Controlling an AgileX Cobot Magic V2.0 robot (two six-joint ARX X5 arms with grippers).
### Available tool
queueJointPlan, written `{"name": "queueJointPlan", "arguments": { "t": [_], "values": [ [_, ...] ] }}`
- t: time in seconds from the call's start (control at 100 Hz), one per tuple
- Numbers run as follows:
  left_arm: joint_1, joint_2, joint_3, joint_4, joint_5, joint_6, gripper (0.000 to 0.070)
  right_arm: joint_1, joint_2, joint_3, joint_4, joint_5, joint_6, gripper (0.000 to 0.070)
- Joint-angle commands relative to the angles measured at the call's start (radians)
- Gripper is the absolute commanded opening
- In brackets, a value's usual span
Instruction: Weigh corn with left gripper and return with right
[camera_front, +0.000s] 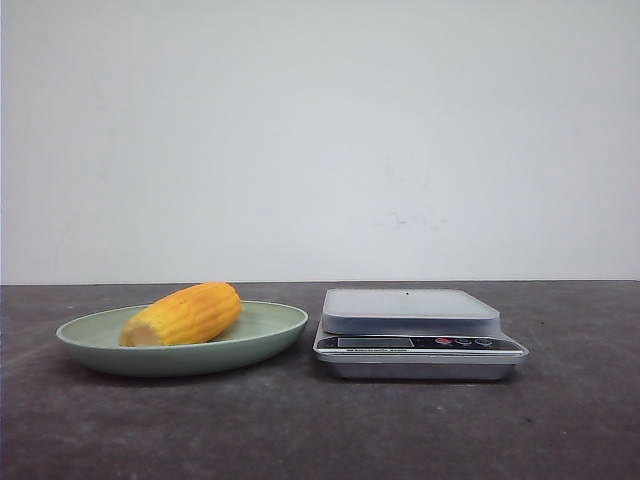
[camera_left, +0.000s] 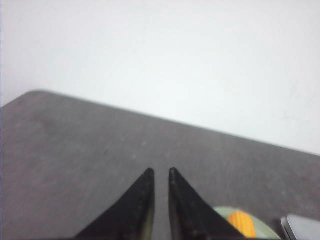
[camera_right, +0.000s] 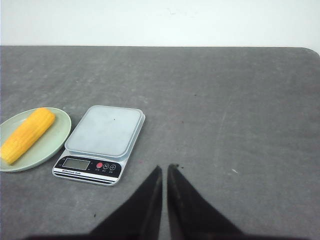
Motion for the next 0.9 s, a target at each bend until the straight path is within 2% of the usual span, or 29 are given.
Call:
{"name": "queueJointPlan", "arguments": {
  "t": [0.0, 0.29, 0.72, 0.89],
  "values": [
    [0.030, -0.026, -0.096, 0.099, 0.021, 0.033, 0.0012, 0.004, 0.000, 0.013, 0.006, 0.000, 0.017, 0.0012],
    [0.121, -0.083, -0.459, 0.448, 0.121, 0.033, 0.0012, 0.004, 0.000, 0.013, 0.006, 0.000, 0.017, 0.0012],
    [0.148, -0.083, -0.612, 0.491, 0.140, 0.034, 0.0012, 0.004, 0.000, 0.013, 0.006, 0.000, 0.017, 0.0012],
    [0.148, -0.083, -0.626, 0.470, 0.140, 0.062, 0.0012, 0.004, 0.000, 0.013, 0.006, 0.000, 0.017, 0.0012]
  ]
}}
